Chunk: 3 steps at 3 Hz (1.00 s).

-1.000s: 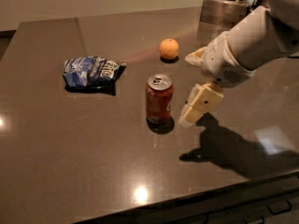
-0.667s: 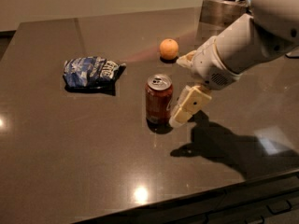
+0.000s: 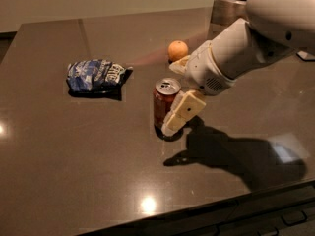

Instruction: Move coke can near blue chip bag

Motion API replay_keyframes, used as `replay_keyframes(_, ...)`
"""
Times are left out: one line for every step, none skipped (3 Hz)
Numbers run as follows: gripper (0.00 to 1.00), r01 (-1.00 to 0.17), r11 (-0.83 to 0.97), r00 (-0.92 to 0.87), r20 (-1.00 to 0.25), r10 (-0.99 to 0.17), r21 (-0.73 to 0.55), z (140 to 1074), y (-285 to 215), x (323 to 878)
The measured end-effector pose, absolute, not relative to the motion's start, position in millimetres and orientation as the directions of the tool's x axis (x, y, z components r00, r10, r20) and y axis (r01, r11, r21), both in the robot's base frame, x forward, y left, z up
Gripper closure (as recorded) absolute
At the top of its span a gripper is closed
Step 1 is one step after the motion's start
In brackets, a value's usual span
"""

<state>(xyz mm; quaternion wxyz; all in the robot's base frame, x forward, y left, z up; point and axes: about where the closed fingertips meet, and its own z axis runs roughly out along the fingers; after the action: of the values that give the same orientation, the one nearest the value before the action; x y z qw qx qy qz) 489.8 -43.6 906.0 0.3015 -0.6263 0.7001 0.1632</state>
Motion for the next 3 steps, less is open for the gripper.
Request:
replay_keyframes(0.16,-0.981,0.145,-0.030,-0.643,-0.765,-0.126,907,-31,489)
replay_keyframes(0.39,-0.983,0.142,-0.036,-0.652,-0.758,-0.112,909,-25,494)
replay_keyframes(0.61,-0.986,0.134,-0.032,-0.669,-0.743,-0.101,917,-16,502)
